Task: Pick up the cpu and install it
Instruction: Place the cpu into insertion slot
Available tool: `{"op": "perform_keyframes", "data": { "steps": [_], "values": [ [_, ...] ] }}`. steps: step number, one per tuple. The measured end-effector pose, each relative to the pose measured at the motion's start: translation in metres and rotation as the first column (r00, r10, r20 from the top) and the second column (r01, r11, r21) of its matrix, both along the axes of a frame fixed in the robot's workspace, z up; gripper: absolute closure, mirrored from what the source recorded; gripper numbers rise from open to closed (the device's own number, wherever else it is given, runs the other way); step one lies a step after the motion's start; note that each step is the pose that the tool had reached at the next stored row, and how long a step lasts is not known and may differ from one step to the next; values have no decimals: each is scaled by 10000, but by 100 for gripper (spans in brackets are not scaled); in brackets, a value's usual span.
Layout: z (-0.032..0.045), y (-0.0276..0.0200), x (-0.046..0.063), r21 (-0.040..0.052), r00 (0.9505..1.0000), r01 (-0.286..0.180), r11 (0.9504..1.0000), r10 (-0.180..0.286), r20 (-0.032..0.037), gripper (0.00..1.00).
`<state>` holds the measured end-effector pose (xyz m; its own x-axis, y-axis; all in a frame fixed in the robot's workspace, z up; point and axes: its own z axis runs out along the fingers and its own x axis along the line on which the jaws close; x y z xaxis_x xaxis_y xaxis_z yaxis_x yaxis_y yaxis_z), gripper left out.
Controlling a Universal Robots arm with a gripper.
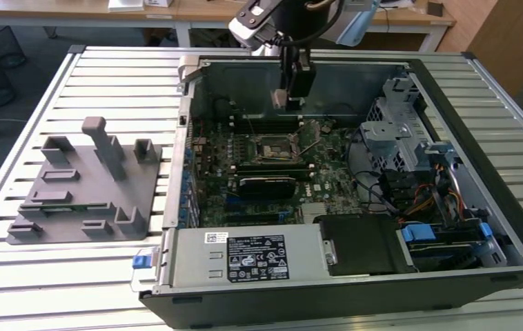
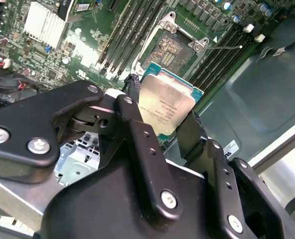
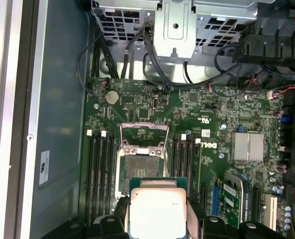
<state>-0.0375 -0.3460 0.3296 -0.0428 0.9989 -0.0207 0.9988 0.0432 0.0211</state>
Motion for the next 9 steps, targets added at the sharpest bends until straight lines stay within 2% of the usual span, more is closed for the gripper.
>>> {"op": "perform_keyframes", "data": {
  "steps": [9],
  "values": [
    [-101, 2, 0, 5, 10000, 2, 10000, -2, 2, 46]
  ]
}}
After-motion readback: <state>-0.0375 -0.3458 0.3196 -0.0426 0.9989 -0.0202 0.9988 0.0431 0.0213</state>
